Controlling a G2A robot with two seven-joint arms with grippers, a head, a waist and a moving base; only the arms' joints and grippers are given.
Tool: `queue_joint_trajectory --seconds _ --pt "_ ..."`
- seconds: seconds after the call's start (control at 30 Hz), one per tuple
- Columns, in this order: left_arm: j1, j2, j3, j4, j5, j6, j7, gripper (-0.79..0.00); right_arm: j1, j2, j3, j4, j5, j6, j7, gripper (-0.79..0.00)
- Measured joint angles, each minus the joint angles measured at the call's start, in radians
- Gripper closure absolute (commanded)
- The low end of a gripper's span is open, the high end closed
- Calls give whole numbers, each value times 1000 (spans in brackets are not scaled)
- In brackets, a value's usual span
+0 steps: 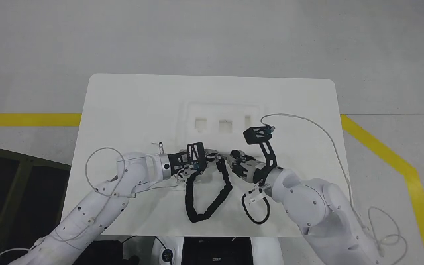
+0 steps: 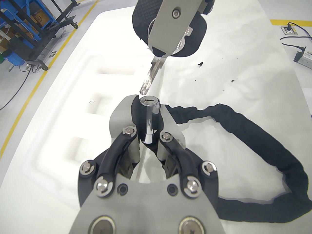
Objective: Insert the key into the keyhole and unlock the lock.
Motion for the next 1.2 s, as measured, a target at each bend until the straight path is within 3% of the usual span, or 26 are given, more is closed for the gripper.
queue_joint_trajectory --seconds 1.2 --pt "22 -17 -43 3 19 -27 2 0 21 -4 -12 2 -10 -12 89 0"
